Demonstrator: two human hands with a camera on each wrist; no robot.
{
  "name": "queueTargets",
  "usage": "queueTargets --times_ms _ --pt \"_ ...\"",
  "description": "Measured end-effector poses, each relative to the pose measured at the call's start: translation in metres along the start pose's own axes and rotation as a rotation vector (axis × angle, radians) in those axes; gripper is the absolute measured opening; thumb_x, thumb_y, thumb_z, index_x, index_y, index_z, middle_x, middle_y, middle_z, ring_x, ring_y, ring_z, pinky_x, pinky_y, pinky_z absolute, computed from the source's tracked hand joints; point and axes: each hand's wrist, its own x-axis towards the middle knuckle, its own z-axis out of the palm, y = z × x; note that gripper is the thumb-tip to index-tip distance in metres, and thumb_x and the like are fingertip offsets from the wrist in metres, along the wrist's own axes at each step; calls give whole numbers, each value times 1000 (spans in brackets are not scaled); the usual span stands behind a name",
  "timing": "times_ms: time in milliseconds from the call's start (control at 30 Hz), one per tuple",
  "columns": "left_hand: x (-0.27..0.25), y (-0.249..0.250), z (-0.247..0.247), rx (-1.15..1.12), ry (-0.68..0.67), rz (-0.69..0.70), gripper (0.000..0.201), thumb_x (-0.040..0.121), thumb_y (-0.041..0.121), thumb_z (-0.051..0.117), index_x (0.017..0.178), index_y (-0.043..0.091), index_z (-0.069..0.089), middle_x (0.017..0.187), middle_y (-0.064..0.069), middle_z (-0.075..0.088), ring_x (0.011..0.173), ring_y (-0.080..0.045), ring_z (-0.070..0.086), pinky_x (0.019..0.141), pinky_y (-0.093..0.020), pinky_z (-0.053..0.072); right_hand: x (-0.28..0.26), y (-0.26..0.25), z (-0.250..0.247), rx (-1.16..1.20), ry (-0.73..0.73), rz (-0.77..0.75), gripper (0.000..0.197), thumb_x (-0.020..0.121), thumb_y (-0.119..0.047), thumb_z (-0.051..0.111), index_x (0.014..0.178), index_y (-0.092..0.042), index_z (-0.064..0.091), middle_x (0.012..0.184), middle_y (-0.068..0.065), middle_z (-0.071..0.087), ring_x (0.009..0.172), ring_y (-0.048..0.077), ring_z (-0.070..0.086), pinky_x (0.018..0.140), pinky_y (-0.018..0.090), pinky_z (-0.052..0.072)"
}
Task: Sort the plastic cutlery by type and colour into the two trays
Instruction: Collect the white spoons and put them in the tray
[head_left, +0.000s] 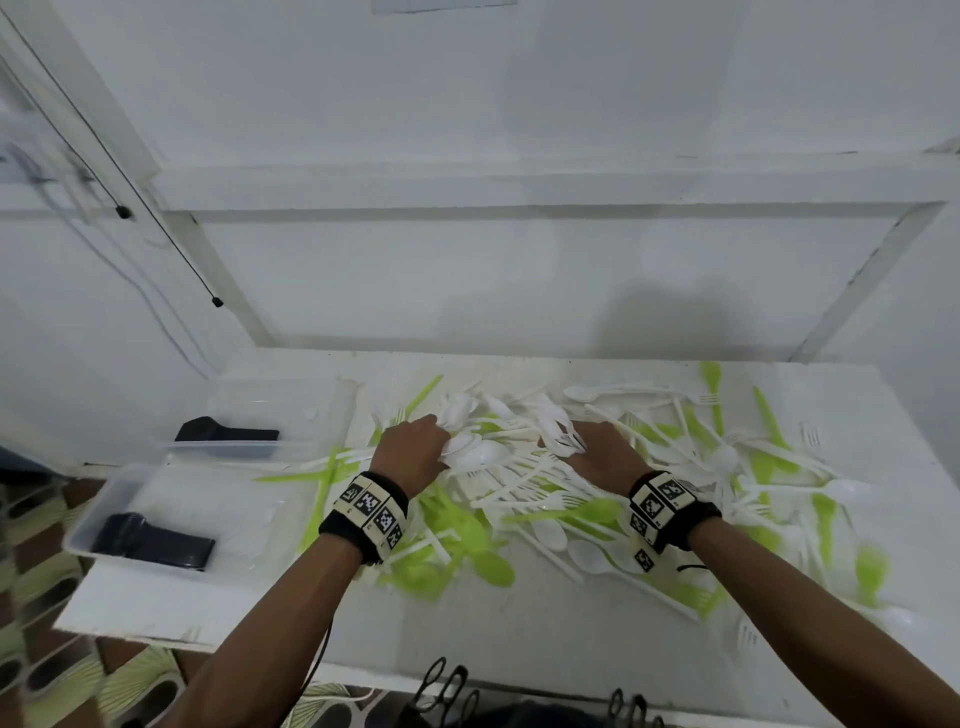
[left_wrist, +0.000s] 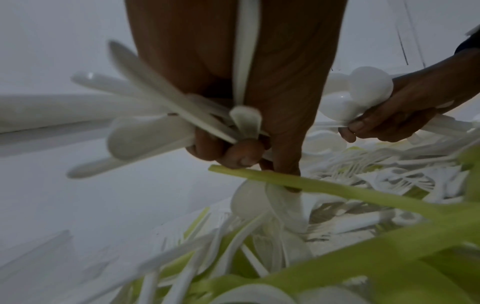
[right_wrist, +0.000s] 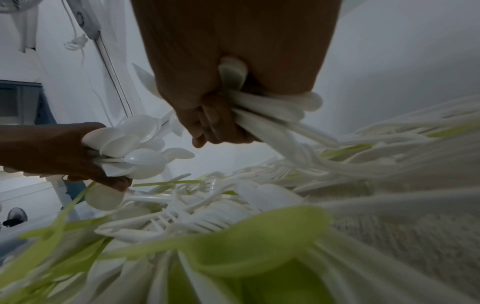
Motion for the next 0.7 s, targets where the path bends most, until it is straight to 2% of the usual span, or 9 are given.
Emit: queueTargets --times_ms 67,133,167,233,300,433,600,700 --pt "-1 -5 0 -13 -1 -7 34 93 42 67 114 15 66 116 -5 58 109 -29 62 83 -37 47 5 2 7 -2 4 25 24 91 -35 67 91 -11 67 80 7 69 77 28 62 64 34 46" --pt "-1 -9 2 -31 -13 -19 41 91 47 70 118 17 66 118 -4 59 112 -28 61 84 -37 47 10 5 11 -21 -15 42 26 90 -39 66 93 -14 68 83 5 71 77 24 63 69 37 50" --pt "-1 -11 3 -39 -15 -23 44 90 49 70 119 17 65 118 -3 59 113 -27 60 84 -37 46 12 5 13 -42 -23 36 23 90 -37 68 89 -15 67 79 2 69 73 22 62 68 37 49" --pt "0 -14 4 -56 -15 -33 48 88 53 70 119 17 65 116 -2 60 114 -25 59 84 -36 46 13 6 18 -49 -3 16 26 90 -30 71 74 -16 55 63 -3 57 58 14 49 58 34 39" --pt "0 -17 4 -71 -10 -42 51 87 55 70 120 17 64 116 -1 61 114 -24 59 83 -35 46 12 2 18 -38 17 -32 34 89 -20 73 69 -19 46 57 -7 46 54 8 35 55 29 30" --pt "2 -23 1 -71 -16 -64 48 90 54 68 120 16 63 120 -3 60 117 -26 58 85 -35 44 7 -9 17 -6 10 -106 47 88 -6 70 64 -32 39 58 -12 44 53 3 36 52 20 29" --pt "3 -27 -7 -37 7 -49 47 92 52 66 120 15 62 120 -3 59 115 -28 58 84 -36 42 9 -18 27 65 110 -60 46 84 1 65 63 -26 33 55 -8 36 53 9 29 52 26 23" --pt "2 -25 -14 -11 49 -70 45 92 50 67 119 15 62 118 -4 59 110 -29 61 78 -34 39 14 -19 34 118 164 14 33 89 -11 68 66 -12 44 56 1 45 55 10 32 53 29 25"
